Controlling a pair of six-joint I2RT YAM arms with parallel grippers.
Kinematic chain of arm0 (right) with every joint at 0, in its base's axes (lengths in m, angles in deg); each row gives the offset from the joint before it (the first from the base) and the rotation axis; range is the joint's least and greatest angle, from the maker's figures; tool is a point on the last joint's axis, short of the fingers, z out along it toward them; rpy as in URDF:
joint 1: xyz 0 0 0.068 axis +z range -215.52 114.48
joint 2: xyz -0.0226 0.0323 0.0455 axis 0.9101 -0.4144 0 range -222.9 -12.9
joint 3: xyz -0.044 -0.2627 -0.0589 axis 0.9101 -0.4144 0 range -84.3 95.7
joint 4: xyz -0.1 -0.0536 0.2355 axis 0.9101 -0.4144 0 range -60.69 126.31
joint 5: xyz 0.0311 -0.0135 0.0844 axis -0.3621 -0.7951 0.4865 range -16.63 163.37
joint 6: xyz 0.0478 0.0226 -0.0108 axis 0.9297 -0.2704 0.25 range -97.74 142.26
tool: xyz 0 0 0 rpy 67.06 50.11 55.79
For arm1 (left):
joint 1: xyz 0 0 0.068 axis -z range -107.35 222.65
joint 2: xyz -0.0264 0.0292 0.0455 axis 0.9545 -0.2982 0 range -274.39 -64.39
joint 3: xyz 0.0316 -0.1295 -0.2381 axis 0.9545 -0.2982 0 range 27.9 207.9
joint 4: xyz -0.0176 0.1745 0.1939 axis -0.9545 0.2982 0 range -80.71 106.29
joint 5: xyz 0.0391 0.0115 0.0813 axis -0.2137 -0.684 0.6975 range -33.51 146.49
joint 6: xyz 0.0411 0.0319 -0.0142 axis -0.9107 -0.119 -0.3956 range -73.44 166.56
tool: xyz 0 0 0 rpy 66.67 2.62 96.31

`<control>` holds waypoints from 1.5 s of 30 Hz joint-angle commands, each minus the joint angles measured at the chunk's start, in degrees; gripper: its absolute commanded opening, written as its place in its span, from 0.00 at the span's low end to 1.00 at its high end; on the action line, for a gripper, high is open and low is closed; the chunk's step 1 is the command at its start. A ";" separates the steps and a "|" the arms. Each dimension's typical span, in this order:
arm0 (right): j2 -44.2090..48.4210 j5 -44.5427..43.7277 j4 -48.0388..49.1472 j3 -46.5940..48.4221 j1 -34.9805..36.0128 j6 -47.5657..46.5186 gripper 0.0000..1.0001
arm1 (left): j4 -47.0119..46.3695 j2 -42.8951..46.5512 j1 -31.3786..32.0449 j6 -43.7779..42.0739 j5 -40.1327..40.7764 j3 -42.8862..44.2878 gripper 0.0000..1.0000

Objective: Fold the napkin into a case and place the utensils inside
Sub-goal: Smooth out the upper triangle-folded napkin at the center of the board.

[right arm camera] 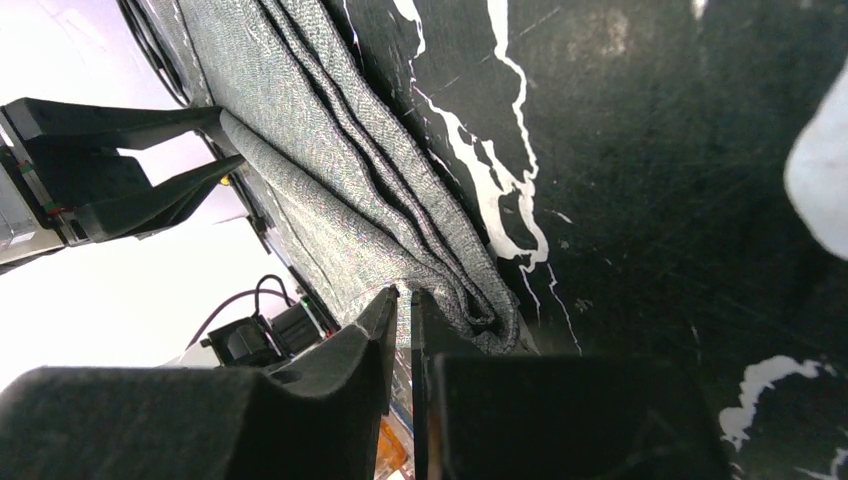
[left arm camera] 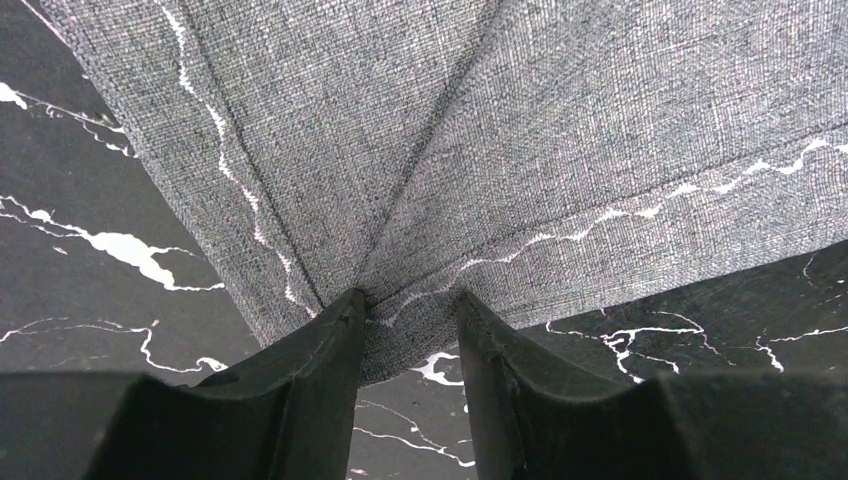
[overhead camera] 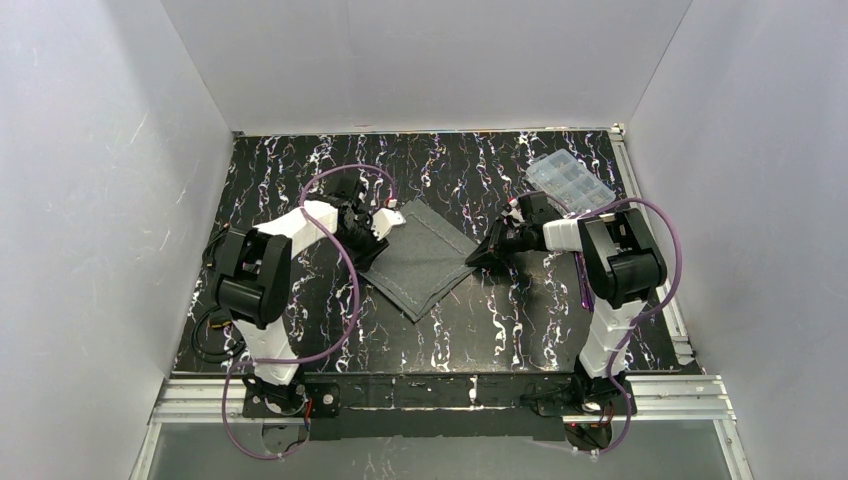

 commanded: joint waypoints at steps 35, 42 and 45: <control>10.16 -11.05 -2.85 0.94 10.82 0.36 0.37 | -0.05 4.24 -4.86 -1.16 0.46 -1.13 0.41; 7.78 -11.04 -2.05 -1.17 10.84 0.65 0.36 | -3.04 3.87 -5.46 -2.39 3.00 -4.61 0.40; 7.09 -11.40 -2.05 -1.27 10.84 0.48 0.35 | -3.21 3.79 -5.83 -3.47 3.72 -5.33 0.40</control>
